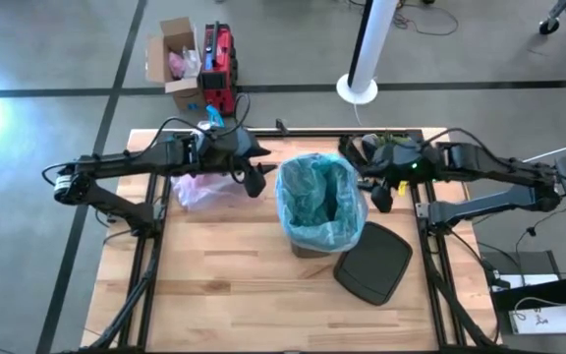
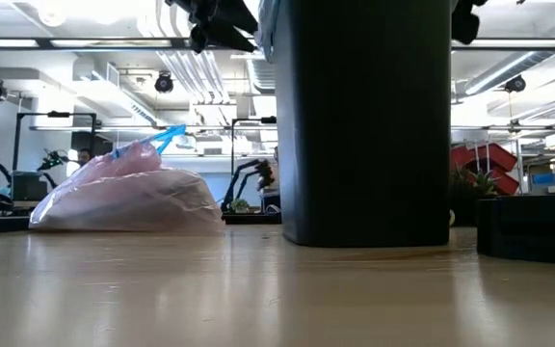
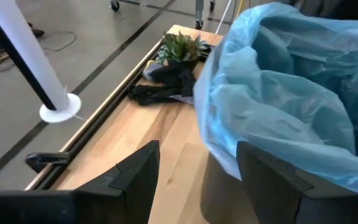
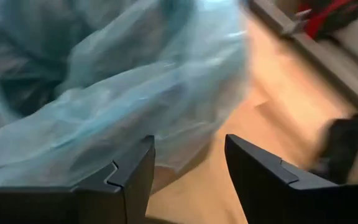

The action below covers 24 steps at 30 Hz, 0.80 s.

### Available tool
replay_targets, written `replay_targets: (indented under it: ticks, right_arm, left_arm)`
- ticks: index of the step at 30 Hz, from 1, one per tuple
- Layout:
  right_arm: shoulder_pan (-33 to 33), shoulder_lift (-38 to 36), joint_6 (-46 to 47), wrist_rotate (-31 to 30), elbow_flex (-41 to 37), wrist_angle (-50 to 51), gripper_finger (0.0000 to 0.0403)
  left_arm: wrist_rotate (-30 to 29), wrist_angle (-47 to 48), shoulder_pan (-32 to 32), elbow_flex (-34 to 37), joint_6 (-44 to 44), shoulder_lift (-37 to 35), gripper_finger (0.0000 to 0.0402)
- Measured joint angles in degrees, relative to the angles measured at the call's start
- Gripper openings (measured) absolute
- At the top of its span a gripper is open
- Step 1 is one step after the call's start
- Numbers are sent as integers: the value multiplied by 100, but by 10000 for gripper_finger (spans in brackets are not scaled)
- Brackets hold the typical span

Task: Place trash/remove bag and relplace
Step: Insert the new blue trash bag into the black trash bin

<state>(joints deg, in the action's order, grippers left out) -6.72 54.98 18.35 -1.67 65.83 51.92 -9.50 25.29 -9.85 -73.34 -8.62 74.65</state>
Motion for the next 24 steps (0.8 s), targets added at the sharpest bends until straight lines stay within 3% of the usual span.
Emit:
replay_targets:
  ticks: [7, 10, 16, 21, 24]
  right_arm:
    - [222, 251, -198, 20, -193, 126, 197]
    - [222, 252, -325, -33, 246, 534, 215]
    - [222, 359, -610, -767, 1649, 1770, 251]
    - [281, 759, -971, -868, 2452, 1076, 261]
    - [414, 1185, -1217, -453, 2573, 438, 257]
  left_arm:
    - [0, -60, 292, 0, -236, -102, 213]
    - [0, -36, 399, 0, -243, -198, 221]
    - [-37, -34, 459, 0, -360, -432, 225]
    - [-42, -95, 461, 0, -430, -710, 220]
    - [-42, -206, 474, 0, -458, -914, 217]
